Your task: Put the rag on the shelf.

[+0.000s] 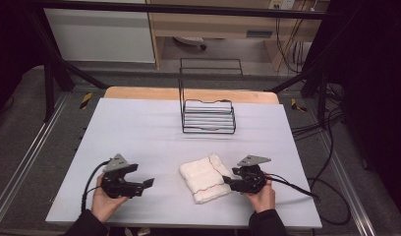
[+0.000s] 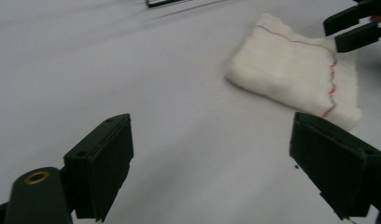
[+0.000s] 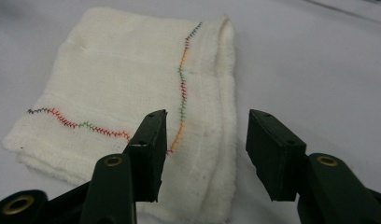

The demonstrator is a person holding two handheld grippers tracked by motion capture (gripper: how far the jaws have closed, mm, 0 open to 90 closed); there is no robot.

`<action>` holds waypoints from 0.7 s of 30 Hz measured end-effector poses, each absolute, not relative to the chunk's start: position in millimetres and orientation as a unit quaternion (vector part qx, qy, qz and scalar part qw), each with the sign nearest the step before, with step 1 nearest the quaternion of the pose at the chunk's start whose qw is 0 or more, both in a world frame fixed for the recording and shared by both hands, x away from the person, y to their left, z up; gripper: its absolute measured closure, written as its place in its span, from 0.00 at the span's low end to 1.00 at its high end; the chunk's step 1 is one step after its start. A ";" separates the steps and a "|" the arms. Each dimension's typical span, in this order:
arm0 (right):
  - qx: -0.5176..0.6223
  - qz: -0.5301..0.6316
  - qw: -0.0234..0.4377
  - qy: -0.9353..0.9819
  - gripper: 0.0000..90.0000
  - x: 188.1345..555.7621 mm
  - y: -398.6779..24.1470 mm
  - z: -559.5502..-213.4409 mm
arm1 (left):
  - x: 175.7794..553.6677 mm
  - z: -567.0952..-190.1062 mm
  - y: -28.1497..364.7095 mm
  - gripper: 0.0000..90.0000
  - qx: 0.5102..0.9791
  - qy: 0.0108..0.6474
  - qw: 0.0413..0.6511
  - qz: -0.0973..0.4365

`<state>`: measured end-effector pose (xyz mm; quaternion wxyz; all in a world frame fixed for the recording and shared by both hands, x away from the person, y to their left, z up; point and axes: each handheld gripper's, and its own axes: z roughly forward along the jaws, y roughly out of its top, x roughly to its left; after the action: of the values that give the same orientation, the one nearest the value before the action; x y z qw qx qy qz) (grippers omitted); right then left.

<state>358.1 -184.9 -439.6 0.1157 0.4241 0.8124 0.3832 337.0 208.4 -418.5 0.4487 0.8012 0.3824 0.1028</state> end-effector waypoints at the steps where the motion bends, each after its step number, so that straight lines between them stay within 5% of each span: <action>1: 0.426 0.385 0.115 0.811 0.57 358.5 -187.2 -440.4 | 335.3 -419.0 197.9 0.19 0.805 0.378 0.447 0.101; 11: 0.429 0.374 0.105 0.815 0.64 357.9 -189.6 -448.6 | 325.6 -440.8 108.4 0.40 0.830 0.367 0.418 0.043; 21: 0.431 0.378 0.081 0.816 0.75 359.8 -187.9 -450.7 | 318.5 -453.6 86.2 0.56 0.822 0.393 0.409 0.043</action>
<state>359.8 -187.9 -450.7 0.0810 0.4307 0.8155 0.3781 318.5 86.2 -453.6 0.4093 0.8222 0.3932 0.0430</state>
